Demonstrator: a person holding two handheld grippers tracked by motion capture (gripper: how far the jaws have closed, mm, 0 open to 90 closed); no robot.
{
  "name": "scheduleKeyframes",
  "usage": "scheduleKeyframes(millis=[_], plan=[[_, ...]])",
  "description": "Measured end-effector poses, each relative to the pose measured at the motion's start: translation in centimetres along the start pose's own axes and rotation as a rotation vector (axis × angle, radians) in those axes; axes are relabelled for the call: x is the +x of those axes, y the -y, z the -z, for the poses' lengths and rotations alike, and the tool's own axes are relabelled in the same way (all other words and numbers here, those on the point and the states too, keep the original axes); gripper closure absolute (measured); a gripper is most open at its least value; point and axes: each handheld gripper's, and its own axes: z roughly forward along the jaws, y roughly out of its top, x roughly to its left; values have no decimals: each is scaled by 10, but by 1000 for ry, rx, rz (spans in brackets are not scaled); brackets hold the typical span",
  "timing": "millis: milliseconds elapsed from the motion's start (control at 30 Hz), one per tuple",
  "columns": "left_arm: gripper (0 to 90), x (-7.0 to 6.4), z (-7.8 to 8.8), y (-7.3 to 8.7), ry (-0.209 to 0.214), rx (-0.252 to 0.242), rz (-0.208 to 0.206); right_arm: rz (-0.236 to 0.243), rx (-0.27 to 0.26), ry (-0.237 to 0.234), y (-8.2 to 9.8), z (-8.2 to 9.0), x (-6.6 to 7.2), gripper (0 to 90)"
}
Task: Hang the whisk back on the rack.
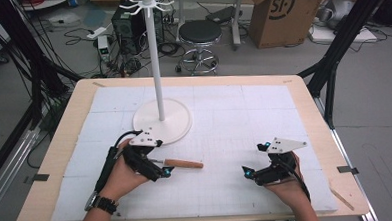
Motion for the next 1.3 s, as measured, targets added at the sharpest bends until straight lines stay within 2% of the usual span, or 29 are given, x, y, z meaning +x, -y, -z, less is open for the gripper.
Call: scheduleKeyframes(millis=[67,100,167,200,300,400,533,567,633,700,800,867,900,933,1000,1067,1300], plan=[[19,1,-8,-2,-1,28,-12,-1,-1,0,0,0,0,8],[36,3,-11,-2,6,35,-12,-3,0,-1,0,0,0,8],[48,5,-17,0,-4,79,2,-3,1,-2,0,0,1,8],[89,6,-20,1,-10,97,-3,-4,1,-2,0,0,0,8],[127,7,-24,2,-9,139,-4,-7,5,-1,0,-1,0,8],[245,8,-26,4,8,159,-3,1,7,2,0,-1,0,9],[350,9,-30,6,-5,213,-13,-1,9,0,0,-2,0,9],[428,9,-30,6,-14,232,-14,3,9,3,0,-3,0,9],[438,8,-33,7,-31,249,-3,4,10,4,0,-3,0,9],[501,8,-34,8,-48,277,-18,3,15,5,0,-3,0,9],[525,8,-34,8,-56,272,-9,1,18,8,0,-3,0,9],[549,8,-35,5,-61,302,-27,4,22,8,0,-4,0,9],[555,5,-39,-2,-67,347,-39,7,24,9,0,-4,0,9],[572,5,-39,-2,-67,347,-39,7,24,9,0,-4,0,9],[631,2,-41,-6,-63,381,-64,13,24,14,0,-4,0,9],[669,1,-41,-6,-50,384,-65,9,25,12,0,-3,0,9],[706,0,-41,-7,-43,382,-69,11,28,14,0,-3,1,9]])
